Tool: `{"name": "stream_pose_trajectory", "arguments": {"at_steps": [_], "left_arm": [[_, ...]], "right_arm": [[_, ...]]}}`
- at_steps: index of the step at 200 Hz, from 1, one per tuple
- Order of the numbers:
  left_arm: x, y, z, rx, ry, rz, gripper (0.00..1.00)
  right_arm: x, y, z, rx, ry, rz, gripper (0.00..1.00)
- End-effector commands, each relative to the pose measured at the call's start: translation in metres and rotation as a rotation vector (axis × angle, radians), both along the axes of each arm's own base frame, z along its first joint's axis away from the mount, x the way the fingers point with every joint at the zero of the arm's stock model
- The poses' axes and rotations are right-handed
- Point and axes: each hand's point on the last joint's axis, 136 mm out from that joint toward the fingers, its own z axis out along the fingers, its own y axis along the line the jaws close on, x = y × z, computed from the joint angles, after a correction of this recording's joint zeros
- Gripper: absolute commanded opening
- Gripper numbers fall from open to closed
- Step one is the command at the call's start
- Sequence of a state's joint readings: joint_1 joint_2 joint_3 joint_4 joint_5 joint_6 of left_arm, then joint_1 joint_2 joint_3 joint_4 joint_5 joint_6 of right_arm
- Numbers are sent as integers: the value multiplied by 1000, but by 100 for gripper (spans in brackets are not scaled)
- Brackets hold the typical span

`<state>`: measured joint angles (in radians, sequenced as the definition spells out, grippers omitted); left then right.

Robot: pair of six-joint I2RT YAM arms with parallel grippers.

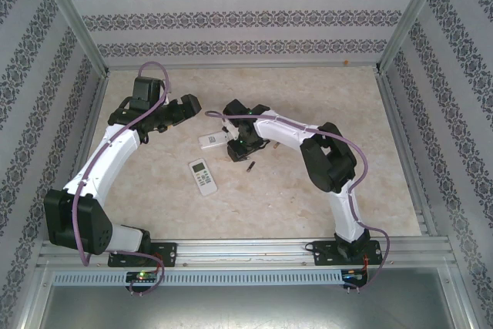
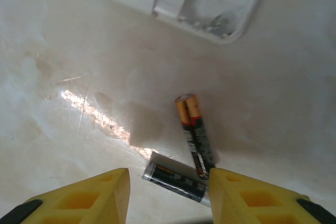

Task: Load the batteries into the remote control

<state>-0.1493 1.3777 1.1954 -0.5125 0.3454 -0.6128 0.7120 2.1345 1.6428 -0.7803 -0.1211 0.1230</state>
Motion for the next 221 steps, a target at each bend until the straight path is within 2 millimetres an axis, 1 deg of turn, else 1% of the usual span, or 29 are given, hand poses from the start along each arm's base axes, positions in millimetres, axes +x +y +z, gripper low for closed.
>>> {"name": "stream_pose_trajectory", "arguments": {"at_steps": [1,19,43,65,84,101,126,137,154,167,178,192,200,211,221], "left_arm": [[-7,-4,6,-1,-12,-33,95],[-11,-3,4,-4,-7,-29,96],[-13,-3,1,-9,-1,-25,96],[-12,-3,2,-7,-4,-27,96],[-10,-3,2,-7,-8,-25,96],[-9,-4,2,-11,-6,-29,96],[-8,-5,-2,-13,5,-32,96],[-8,-5,-2,-13,5,-32,96],[-7,-6,-4,-14,8,-35,97],[-6,-6,-3,-17,8,-37,97],[-6,-6,-3,-17,8,-38,97],[-5,-7,-5,-20,12,-41,97],[-5,-9,-6,-26,12,-47,97],[-4,-11,-7,-34,14,-55,97],[-3,-12,-10,-40,23,-55,98]], "right_arm": [[11,5,10,-16,-49,28,43],[16,3,2,-41,-58,27,42],[21,2,-4,-67,-69,30,40],[21,2,-9,-76,-62,40,38],[20,1,-14,-83,-57,43,33],[21,0,-19,-96,-52,43,27],[24,-2,-17,-103,-65,42,20],[25,-1,-12,-99,-75,45,16],[27,0,1,-79,-91,40,15],[30,1,18,-37,-109,6,15],[34,1,37,24,-126,-51,15],[43,3,56,111,-151,-137,14],[49,4,63,151,-167,-185,14],[61,4,68,180,-193,-244,14],[71,2,67,182,-201,-298,14]]}}
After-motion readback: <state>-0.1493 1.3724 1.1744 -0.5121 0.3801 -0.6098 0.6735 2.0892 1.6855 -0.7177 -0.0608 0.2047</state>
